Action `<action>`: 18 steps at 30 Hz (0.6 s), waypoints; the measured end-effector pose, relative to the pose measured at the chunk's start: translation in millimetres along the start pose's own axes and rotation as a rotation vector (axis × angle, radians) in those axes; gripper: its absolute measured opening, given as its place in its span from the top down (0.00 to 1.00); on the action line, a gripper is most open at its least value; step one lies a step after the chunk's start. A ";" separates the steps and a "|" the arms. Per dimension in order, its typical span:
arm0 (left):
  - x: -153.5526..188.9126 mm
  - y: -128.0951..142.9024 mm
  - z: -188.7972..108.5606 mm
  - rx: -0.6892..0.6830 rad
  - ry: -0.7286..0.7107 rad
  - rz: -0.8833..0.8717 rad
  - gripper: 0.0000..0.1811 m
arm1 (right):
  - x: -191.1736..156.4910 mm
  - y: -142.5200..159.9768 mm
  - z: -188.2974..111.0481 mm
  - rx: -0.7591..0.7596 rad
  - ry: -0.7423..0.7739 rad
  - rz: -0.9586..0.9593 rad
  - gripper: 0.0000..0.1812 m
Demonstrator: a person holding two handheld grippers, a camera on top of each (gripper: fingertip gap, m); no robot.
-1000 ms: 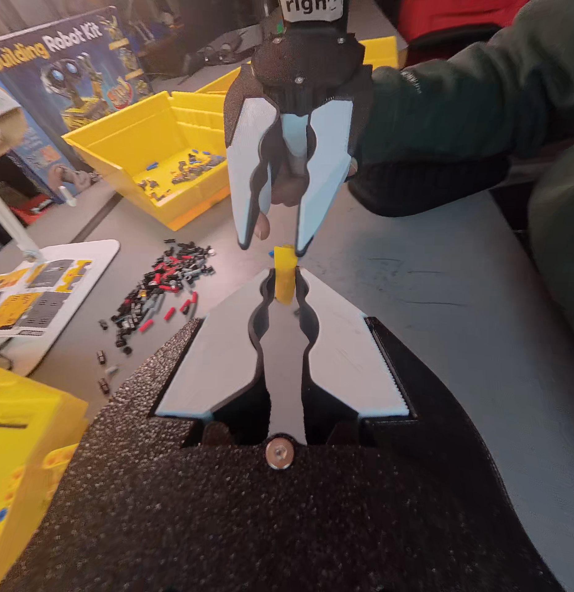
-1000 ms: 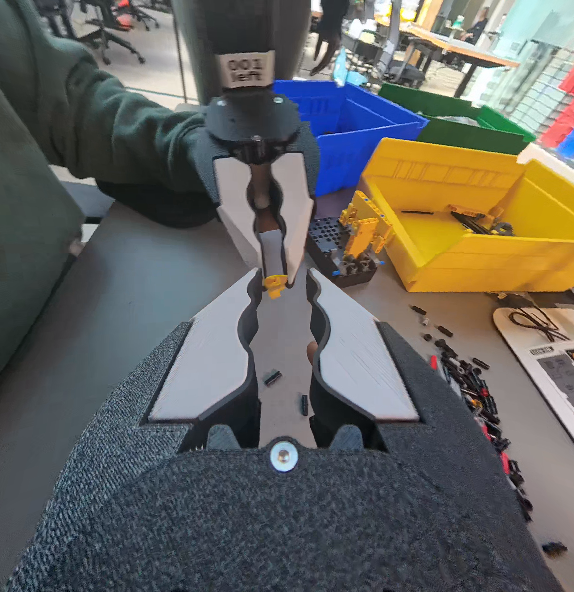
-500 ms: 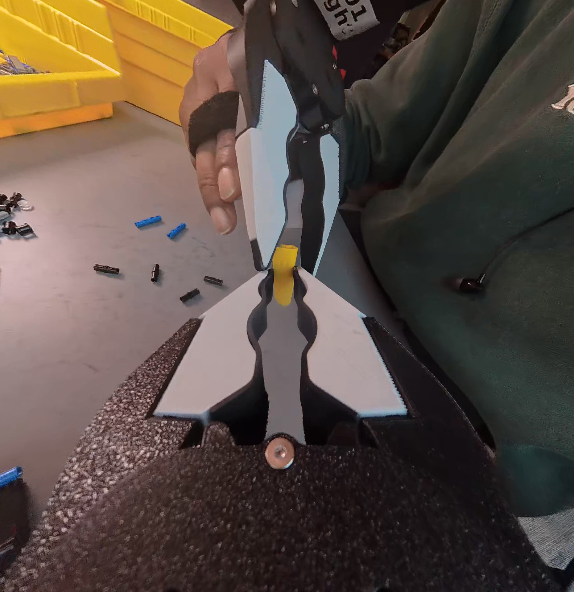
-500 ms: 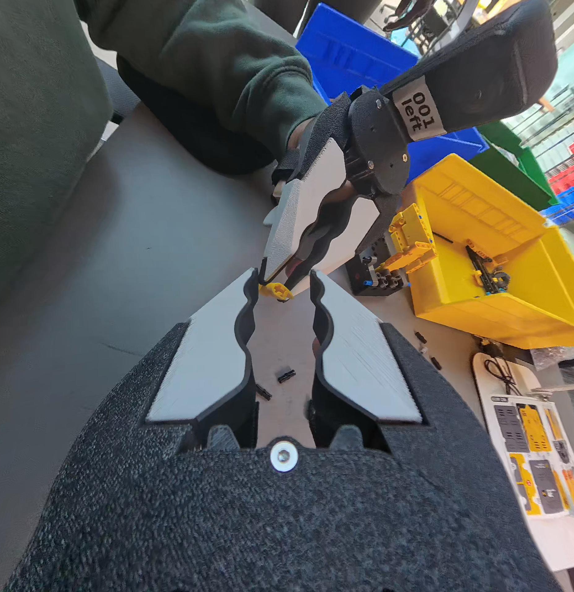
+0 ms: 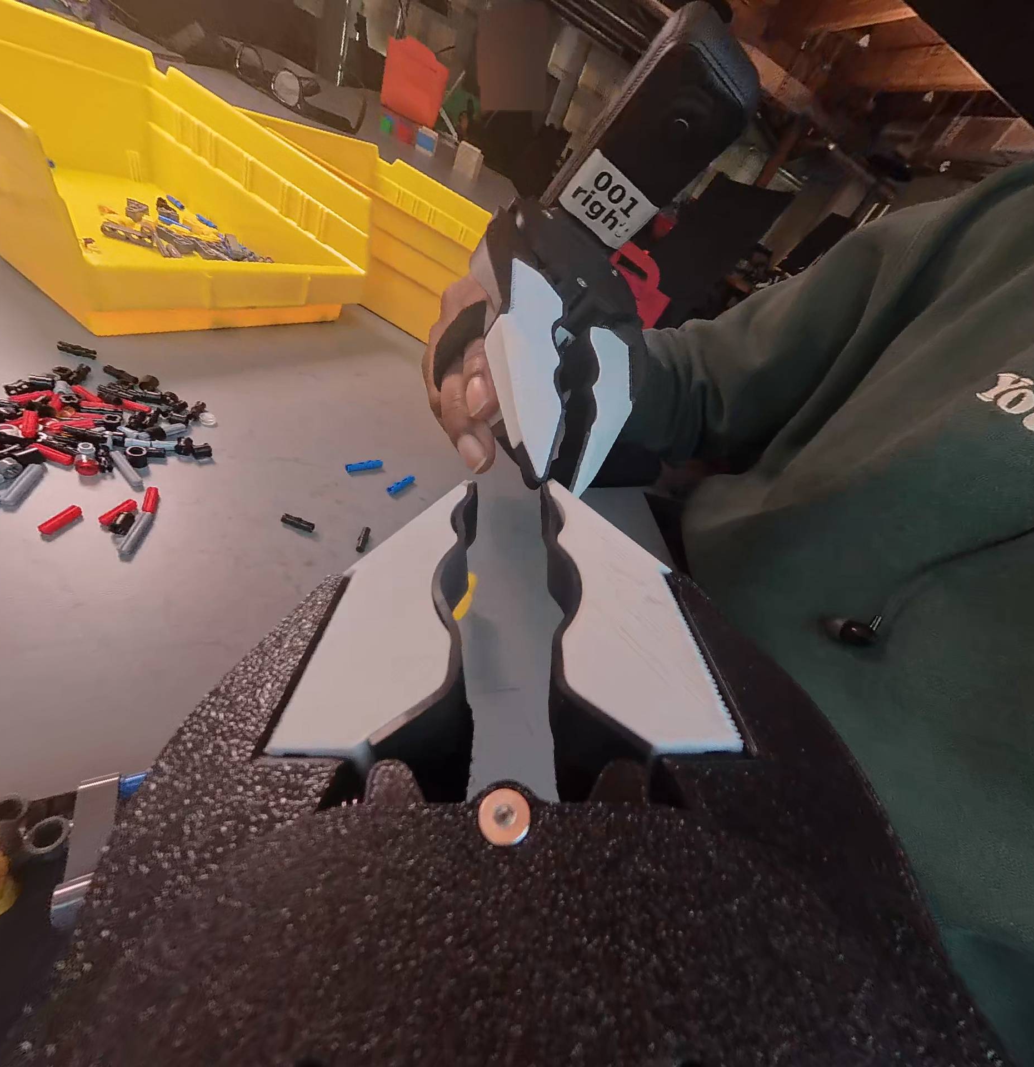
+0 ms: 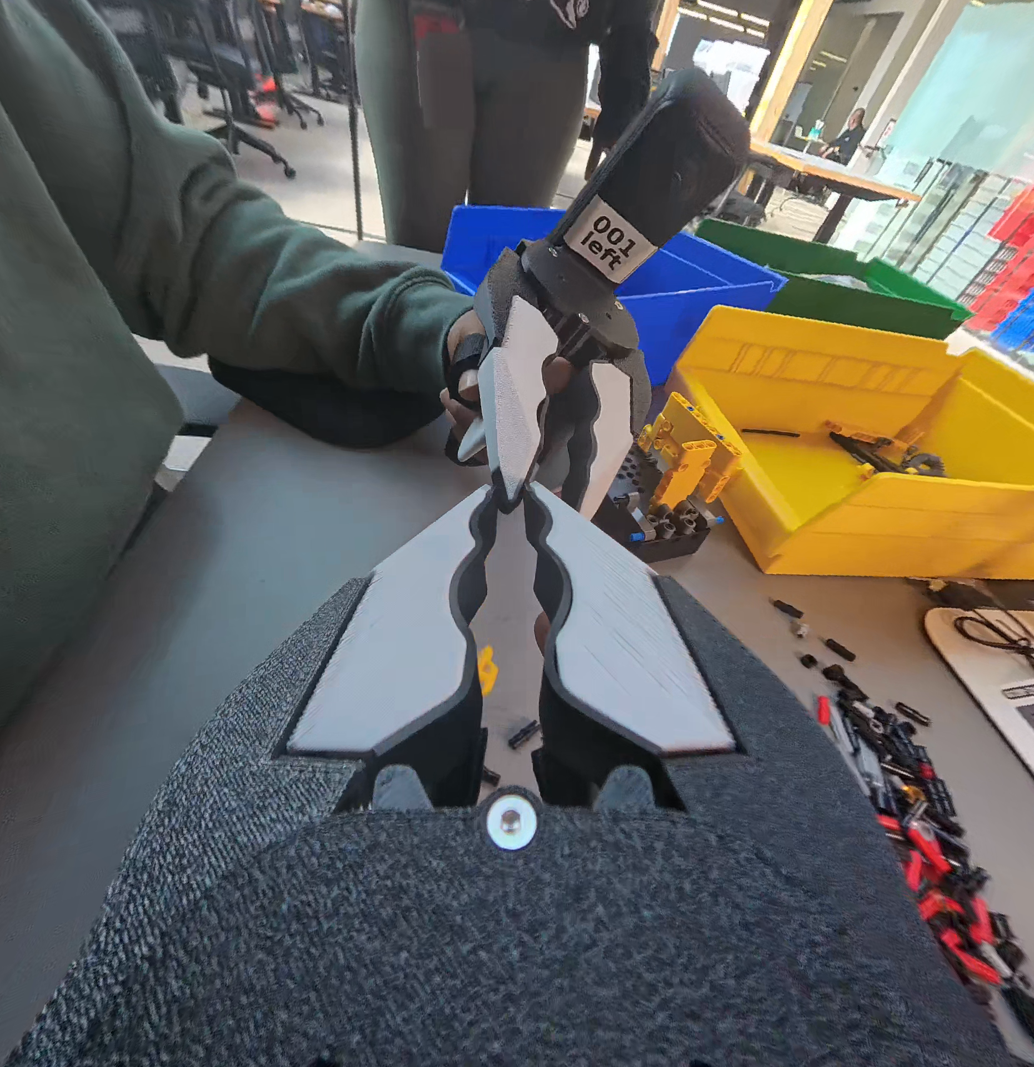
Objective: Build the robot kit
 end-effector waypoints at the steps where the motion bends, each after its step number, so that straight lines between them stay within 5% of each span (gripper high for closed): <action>1: -0.4 0.6 0.4 -0.016 -0.019 0.009 0.88 | 1.8 1.8 0.1 -0.011 -0.012 0.018 0.95; 6: -4.5 1.8 0.1 -0.072 -0.193 0.106 0.87 | 11.5 7.3 -4.2 -0.018 0.046 0.045 0.96; 10: -9.3 -2.1 -7.3 -0.070 -0.385 0.206 0.89 | 22.6 -9.3 -18.2 0.151 0.169 0.086 0.81; 18: -12.5 3.2 -1.3 -0.138 -0.526 0.270 0.92 | 33.0 -33.2 -50.1 0.443 0.370 0.192 1.00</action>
Point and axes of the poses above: each gripper's, where its closed fingertips meet, z out along the fingers, y out of its underside, x = y × z across the jaws, the point moved 10 cm from there along -z, back along the fingers, and after that the axes turned 8 degrees about z, right-handed, at the moved point
